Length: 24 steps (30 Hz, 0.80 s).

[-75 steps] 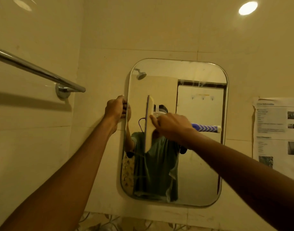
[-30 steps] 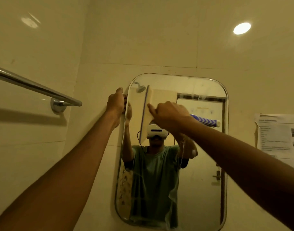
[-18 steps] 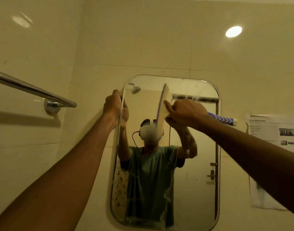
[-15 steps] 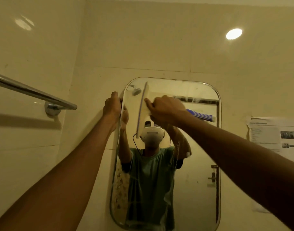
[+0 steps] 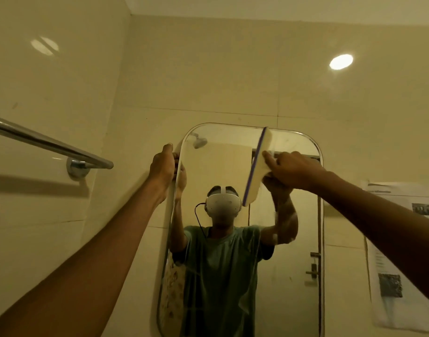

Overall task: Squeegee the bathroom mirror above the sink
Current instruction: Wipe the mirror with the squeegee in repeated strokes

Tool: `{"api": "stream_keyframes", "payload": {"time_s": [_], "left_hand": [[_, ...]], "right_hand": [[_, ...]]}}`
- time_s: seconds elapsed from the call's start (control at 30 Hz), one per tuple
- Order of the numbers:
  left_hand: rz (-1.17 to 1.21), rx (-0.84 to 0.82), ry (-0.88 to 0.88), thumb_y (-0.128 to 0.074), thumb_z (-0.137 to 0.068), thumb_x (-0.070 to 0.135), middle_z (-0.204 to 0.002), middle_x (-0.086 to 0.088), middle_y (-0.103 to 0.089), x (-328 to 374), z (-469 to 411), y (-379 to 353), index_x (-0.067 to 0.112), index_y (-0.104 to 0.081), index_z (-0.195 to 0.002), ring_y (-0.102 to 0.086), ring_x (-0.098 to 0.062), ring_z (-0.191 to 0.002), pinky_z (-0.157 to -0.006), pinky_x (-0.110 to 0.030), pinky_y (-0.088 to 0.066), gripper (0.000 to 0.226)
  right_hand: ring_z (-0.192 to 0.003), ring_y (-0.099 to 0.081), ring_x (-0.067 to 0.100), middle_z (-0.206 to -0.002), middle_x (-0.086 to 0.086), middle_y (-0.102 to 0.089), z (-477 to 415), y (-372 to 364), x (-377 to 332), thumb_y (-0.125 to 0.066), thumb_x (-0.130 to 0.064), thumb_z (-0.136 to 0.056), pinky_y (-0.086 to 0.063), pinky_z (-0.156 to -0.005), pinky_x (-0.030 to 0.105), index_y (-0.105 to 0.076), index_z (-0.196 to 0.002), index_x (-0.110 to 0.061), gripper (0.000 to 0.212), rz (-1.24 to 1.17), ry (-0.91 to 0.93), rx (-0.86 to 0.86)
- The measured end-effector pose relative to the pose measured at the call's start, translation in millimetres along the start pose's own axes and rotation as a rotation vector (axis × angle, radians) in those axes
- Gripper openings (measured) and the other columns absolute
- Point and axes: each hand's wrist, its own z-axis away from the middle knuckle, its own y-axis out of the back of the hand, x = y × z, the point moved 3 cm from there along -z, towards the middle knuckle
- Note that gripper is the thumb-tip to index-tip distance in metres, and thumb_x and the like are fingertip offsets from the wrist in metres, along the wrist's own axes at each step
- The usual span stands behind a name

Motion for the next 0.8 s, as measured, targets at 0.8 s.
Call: {"api": "stream_keyframes", "payload": {"time_s": [0.8], "left_hand": [[0.016, 0.015, -0.008, -0.042, -0.088, 0.039, -0.090, -0.013, -0.069, 9.7, 7.5, -0.9, 0.015, -0.068, -0.080, -0.063, -0.027, -0.085, -0.082, -0.041, -0.052, 0.036]], "right_hand": [[-0.062, -0.062, 0.019, -0.073, 0.010, -0.061, 30.6, -11.6, 51.2, -0.022, -0.046, -0.104, -0.048, -0.058, 0.025, -0.058, -0.099, -0.001, 0.058, -0.269, -0.257, 0.068]]}}
